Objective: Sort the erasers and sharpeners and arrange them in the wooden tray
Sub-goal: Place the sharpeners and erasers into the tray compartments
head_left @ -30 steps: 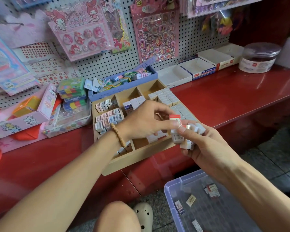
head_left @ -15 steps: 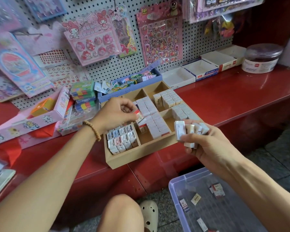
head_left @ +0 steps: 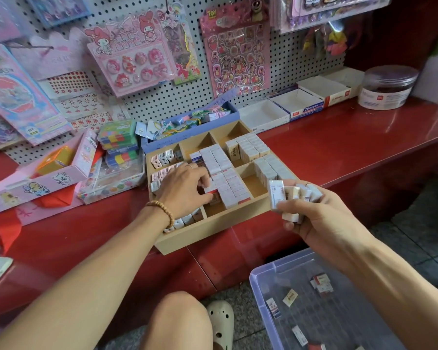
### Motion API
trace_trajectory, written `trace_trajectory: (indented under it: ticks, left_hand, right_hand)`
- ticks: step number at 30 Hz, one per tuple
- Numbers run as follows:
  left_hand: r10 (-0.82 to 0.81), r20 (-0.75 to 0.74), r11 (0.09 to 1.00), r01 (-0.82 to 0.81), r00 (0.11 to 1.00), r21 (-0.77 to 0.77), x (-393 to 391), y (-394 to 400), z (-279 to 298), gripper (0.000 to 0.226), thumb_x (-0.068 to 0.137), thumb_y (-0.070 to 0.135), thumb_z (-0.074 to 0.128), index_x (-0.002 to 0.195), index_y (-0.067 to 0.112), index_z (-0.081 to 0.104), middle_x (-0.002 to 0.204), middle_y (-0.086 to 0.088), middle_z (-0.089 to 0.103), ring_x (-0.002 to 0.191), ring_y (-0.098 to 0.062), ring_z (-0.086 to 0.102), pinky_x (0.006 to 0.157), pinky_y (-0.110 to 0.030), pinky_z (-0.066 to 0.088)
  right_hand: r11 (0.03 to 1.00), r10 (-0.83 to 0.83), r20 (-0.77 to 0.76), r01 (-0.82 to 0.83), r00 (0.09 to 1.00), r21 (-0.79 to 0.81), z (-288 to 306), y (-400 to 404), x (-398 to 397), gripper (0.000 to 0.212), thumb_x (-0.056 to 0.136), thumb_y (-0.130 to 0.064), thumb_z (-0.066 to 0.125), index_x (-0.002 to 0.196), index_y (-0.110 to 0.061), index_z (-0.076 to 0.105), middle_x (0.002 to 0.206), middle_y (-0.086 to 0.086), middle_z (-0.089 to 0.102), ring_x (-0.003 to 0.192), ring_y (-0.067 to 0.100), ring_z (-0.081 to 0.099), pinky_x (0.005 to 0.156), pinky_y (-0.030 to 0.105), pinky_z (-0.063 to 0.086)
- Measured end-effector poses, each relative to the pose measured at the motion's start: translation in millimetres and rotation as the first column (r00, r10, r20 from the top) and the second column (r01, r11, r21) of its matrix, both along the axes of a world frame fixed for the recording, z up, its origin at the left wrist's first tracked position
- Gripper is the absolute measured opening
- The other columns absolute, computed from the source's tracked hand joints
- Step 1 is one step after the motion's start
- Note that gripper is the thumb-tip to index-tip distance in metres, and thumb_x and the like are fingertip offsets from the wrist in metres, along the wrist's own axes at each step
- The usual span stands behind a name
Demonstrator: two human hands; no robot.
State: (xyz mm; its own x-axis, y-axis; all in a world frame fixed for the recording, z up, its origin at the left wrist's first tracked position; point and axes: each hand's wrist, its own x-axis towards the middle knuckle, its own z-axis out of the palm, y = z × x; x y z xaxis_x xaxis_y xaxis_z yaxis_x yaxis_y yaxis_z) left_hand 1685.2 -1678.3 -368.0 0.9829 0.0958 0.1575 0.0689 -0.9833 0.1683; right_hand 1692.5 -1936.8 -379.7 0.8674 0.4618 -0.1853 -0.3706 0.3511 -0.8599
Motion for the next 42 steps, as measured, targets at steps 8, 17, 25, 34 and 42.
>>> trace_trajectory:
  ticks: [8,17,25,34,42]
  left_hand:
    - [-0.029,0.066,0.992,0.037,0.997,-0.122,-1,-14,21,0.022,0.078,0.036,0.076,0.093,0.027,0.064,0.096,0.005,0.058,0.097,-0.014,0.052,0.086,-0.032,0.044]
    - [-0.331,-0.025,0.699,0.228,0.943,-0.678,-6,-103,41,0.012,0.084,0.016,0.077,0.095,0.014,0.073,0.077,0.005,0.067,0.068,-0.002,0.06,0.066,-0.019,0.052]
    - [-0.112,0.037,0.793,0.112,0.993,-0.599,28,-81,38,0.018,0.075,0.011,0.082,0.089,0.018,0.072,0.079,0.005,0.063,0.07,-0.007,0.058,0.065,-0.02,0.05]
    - [-0.157,0.0,0.963,0.154,0.988,-0.222,58,-100,15,0.018,0.075,0.024,0.08,0.082,0.027,0.063,0.077,0.014,0.059,0.074,-0.008,0.056,0.071,-0.03,0.052]
    - [-0.108,0.033,0.964,0.112,0.994,-0.239,66,-110,-4,0.018,0.072,0.017,0.077,0.083,0.02,0.063,0.078,0.008,0.058,0.079,-0.011,0.057,0.07,-0.025,0.048]
  right_hand:
    - [1.0,0.0,0.021,0.0,1.0,-0.03,1,-2,-5,0.039,0.078,0.014,0.066,0.115,0.001,0.065,0.083,0.007,0.07,0.062,0.009,0.061,0.05,0.023,0.045]
    - [0.996,-0.069,0.042,0.071,0.997,-0.046,6,-13,-7,0.041,0.076,0.012,0.072,0.109,-0.007,0.058,0.081,0.008,0.067,0.065,0.014,0.063,0.053,0.027,0.048]
    - [0.982,-0.156,-0.016,0.154,0.988,-0.107,0,-40,-2,0.013,0.094,-0.003,0.062,0.104,-0.003,0.071,0.099,0.014,0.076,0.096,0.025,0.072,0.062,0.022,0.056]
    - [0.976,-0.163,-0.05,0.154,0.985,-0.153,2,-49,1,0.011,0.1,-0.016,0.059,0.102,-0.009,0.066,0.073,0.002,0.072,0.076,0.024,0.074,0.052,0.022,0.054]
    - [0.97,-0.155,-0.032,0.146,0.987,-0.193,-2,-53,3,0.011,0.099,-0.017,0.06,0.102,-0.009,0.068,0.073,0.002,0.071,0.072,0.021,0.073,0.05,0.022,0.052]
